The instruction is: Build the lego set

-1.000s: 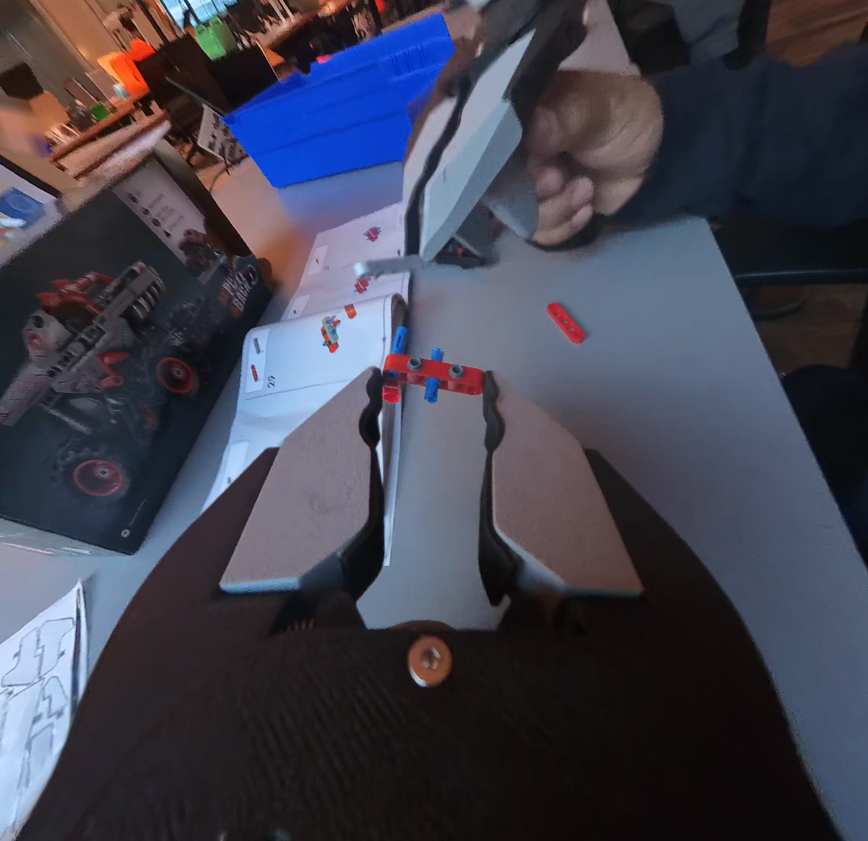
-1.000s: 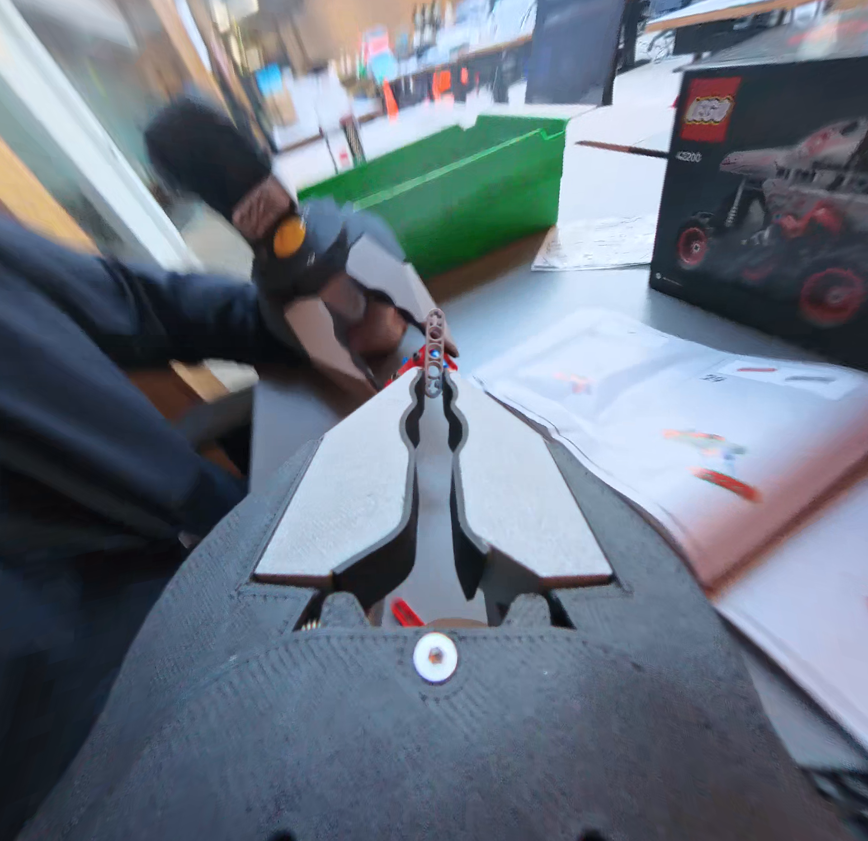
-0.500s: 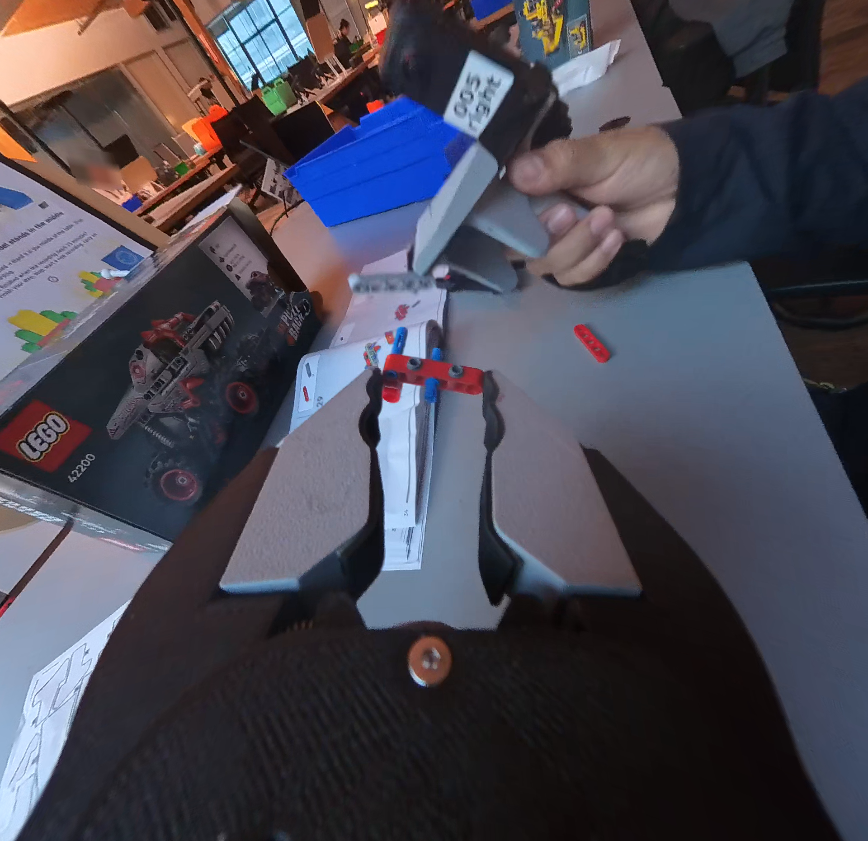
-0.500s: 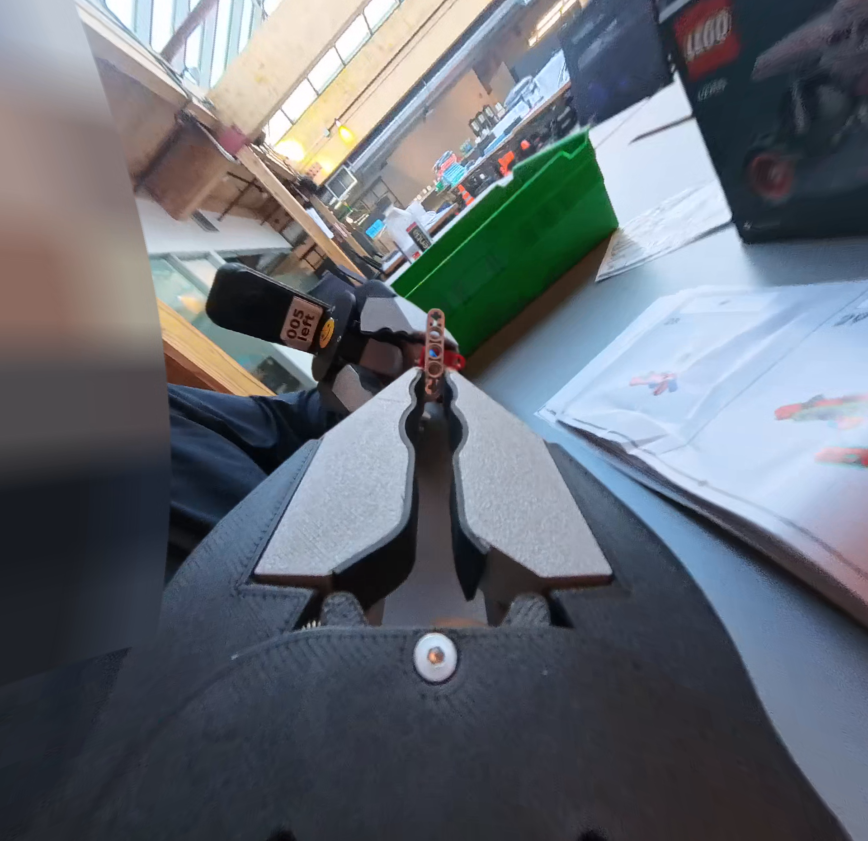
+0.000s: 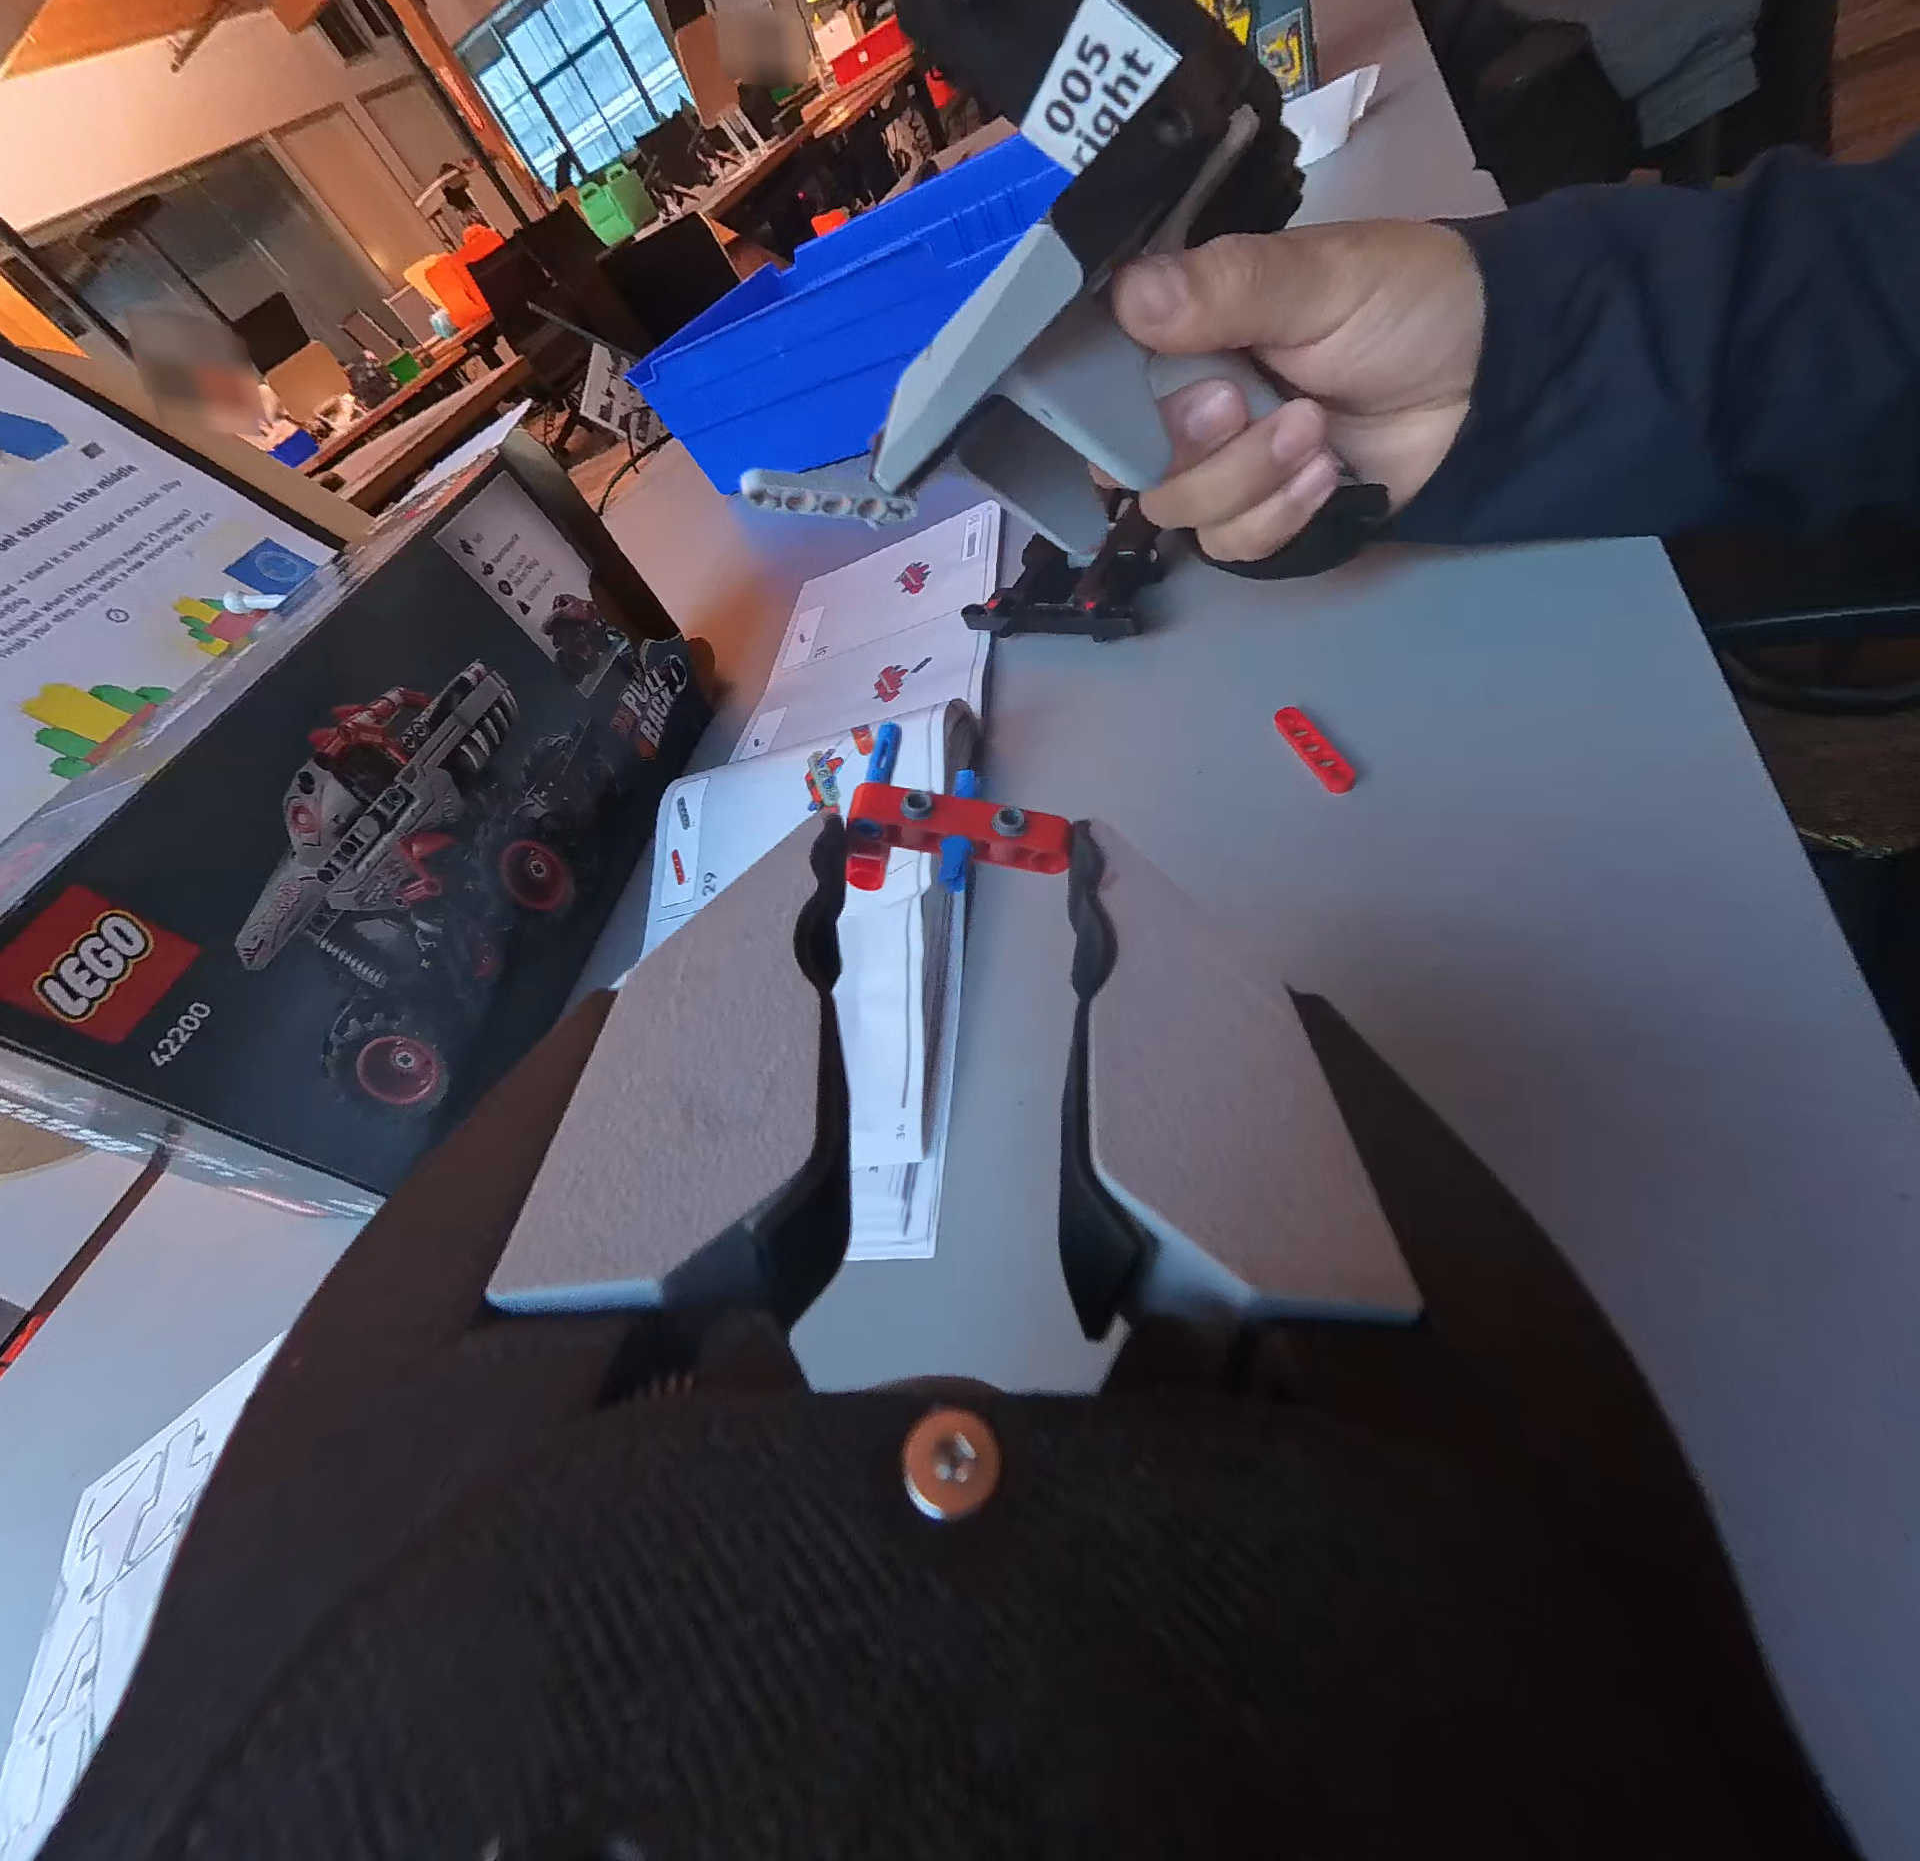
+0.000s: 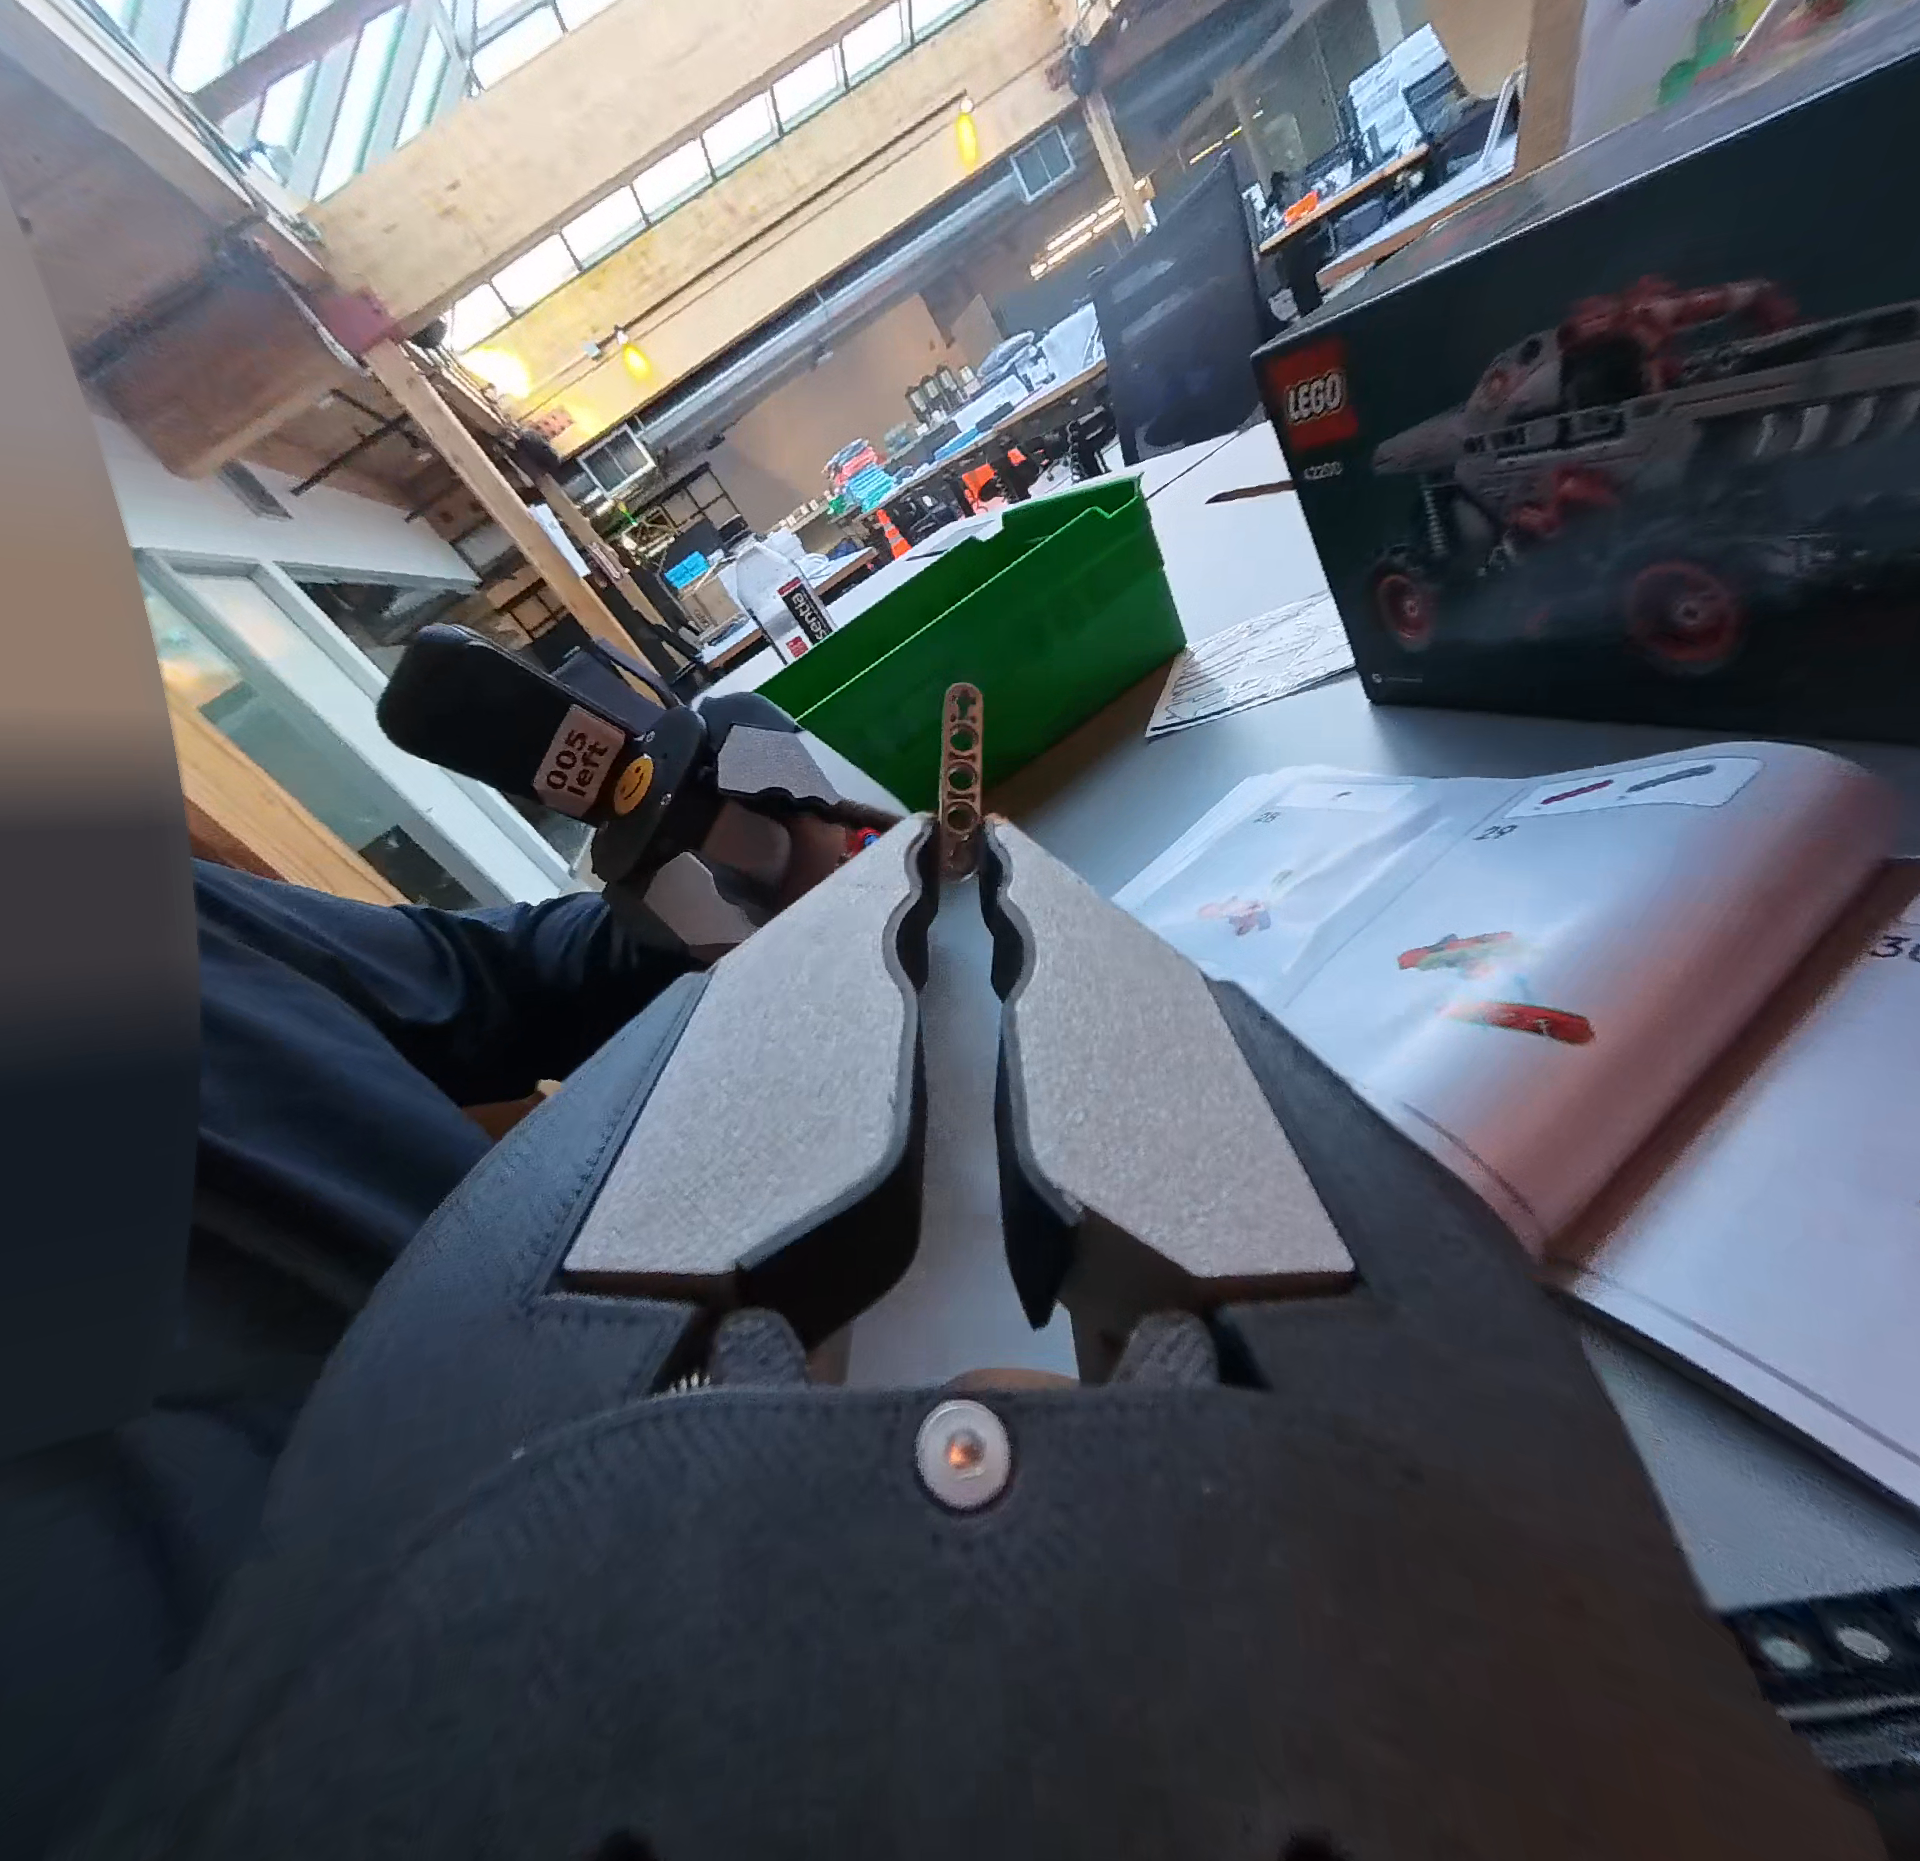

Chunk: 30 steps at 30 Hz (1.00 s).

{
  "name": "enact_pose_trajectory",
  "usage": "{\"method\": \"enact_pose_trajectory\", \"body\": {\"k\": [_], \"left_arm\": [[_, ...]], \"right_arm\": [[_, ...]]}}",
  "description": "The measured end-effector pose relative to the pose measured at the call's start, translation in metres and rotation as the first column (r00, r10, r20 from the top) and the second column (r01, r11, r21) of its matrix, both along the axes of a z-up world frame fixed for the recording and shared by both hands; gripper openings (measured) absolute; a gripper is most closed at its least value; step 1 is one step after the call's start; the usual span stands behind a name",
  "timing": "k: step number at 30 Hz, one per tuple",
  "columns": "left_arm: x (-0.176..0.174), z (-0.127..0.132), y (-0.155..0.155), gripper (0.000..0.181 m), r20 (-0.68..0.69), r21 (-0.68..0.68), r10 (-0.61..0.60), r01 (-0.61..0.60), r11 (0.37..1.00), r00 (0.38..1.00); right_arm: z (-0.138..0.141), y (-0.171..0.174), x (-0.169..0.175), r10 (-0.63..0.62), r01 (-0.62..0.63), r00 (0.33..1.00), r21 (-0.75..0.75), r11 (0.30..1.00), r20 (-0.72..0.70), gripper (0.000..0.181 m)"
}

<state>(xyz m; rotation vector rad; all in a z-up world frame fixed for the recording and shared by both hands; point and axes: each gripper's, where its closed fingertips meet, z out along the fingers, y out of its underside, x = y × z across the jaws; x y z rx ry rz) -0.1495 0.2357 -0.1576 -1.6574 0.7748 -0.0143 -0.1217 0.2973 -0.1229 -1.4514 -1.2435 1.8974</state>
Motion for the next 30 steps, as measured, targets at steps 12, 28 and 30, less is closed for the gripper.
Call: {"method": "enact_pose_trajectory", "body": {"k": [12, 28, 30], "left_arm": [[-0.003, 0.006, 0.001, 0.040, 0.002, 0.039, 0.017, -0.017, 0.999, 1.000], [-0.004, 0.009, 0.001, 0.040, 0.014, 0.052, 0.018, -0.019, 0.998, 1.000], [-0.003, 0.007, 0.001, 0.041, 0.003, 0.046, 0.017, -0.017, 0.999, 1.000]], "right_arm": [[-0.005, -0.032, -0.012, 0.098, -0.095, 0.995, -0.112, 0.989, 0.024, 0.003], [-0.016, -0.057, -0.024, 0.203, -0.180, 0.978, -0.317, 0.931, 0.038, 0.003], [-0.018, -0.058, -0.024, 0.206, -0.181, 0.977, -0.302, 0.936, 0.052, 0.003]]}}
